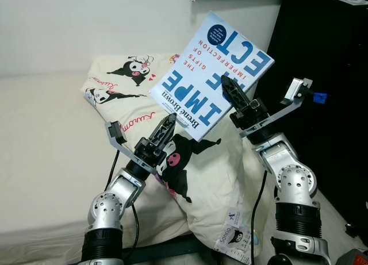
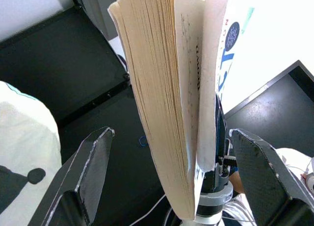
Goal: Clean up the room
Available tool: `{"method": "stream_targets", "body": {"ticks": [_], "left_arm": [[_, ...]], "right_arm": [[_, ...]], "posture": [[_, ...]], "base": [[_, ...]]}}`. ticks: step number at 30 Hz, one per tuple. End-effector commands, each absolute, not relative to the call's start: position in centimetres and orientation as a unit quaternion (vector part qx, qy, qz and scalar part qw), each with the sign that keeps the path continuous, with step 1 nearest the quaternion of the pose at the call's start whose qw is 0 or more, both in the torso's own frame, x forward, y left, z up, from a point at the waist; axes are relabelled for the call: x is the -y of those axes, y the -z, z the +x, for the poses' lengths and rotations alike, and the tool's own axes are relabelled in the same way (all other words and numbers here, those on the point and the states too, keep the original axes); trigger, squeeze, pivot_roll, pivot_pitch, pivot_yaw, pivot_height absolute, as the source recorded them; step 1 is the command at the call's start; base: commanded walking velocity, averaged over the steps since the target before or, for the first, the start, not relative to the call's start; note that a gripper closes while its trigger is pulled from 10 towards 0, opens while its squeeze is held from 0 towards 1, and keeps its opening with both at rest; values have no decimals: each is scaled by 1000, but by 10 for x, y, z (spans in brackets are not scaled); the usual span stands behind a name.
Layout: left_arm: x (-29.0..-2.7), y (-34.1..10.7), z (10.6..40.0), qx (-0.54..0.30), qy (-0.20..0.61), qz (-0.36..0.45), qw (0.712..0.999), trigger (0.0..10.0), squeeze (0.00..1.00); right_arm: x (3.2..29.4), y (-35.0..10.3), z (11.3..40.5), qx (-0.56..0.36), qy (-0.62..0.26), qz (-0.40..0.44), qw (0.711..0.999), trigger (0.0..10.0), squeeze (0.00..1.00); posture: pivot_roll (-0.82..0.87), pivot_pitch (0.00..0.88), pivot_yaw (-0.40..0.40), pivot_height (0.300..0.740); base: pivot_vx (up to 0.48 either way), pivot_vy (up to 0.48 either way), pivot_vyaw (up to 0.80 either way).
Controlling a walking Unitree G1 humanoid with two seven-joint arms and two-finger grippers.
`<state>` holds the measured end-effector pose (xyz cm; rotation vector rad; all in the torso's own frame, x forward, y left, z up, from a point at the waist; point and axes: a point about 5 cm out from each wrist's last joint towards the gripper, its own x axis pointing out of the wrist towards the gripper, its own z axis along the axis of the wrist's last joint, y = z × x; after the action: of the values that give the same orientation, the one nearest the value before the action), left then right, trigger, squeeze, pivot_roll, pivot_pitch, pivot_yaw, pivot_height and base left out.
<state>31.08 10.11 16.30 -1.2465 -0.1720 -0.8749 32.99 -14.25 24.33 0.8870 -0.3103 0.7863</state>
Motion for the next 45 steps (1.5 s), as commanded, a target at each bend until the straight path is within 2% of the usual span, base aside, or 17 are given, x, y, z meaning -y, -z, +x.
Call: {"method": "stream_targets", "body": {"ticks": [1,11,12,13,15,16,35,36,38,39,42,43,45], "left_arm": [[-102,-166,312,85,399,-565,717,10000,0],[-93,-164,308,75,412,-562,713,10000,0],[-93,-163,308,73,416,-562,711,3569,0],[-93,-163,308,72,416,-562,711,2157,0],[-93,-163,308,72,416,-562,711,2157,0],[-93,-163,307,72,419,-564,708,0,0],[-100,-157,309,68,401,-572,712,0,0],[-100,-156,309,69,400,-573,712,0,0],[-100,-156,309,69,400,-573,712,0,0],[-100,-156,309,69,398,-574,712,0,0],[-100,-156,309,69,398,-574,712,0,0],[-101,-156,310,70,395,-575,713,0,0],[-104,-156,312,72,384,-575,719,0,0]], "right_arm": [[139,-244,329,148,-375,419,814,0,0],[121,-232,326,103,-403,380,826,0,0],[120,-232,326,101,-404,377,827,0,0],[120,-232,326,102,-404,377,827,0,0],[120,-232,326,102,-404,377,827,0,0],[121,-233,327,103,-404,377,827,0,0],[125,-233,328,109,-389,372,836,0,0],[126,-231,330,103,-379,365,844,3961,0],[126,-231,330,103,-379,365,844,3961,0],[128,-226,334,93,-357,361,856,10000,0],[128,-226,334,93,-357,361,856,10000,0],[131,-221,337,87,-340,355,866,10000,1000],[139,-217,342,87,-308,360,876,10000,1000]], "posture": [[-57,0,-23,451],[-59,0,-25,451],[-59,0,-24,451],[-59,0,-24,451],[-59,0,-24,451],[-60,0,-23,451],[-59,0,-21,451],[-60,0,-22,451],[-60,0,-22,451],[-61,0,-22,451],[-61,0,-22,451],[-59,0,-23,451],[-56,0,-24,451]], "base": [[0,0,0],[0,0,0],[0,0,0],[0,0,0],[0,0,0],[0,0,0],[0,0,0],[0,0,0],[0,0,0],[0,0,0],[0,0,0],[0,0,0],[0,0,0]]}}
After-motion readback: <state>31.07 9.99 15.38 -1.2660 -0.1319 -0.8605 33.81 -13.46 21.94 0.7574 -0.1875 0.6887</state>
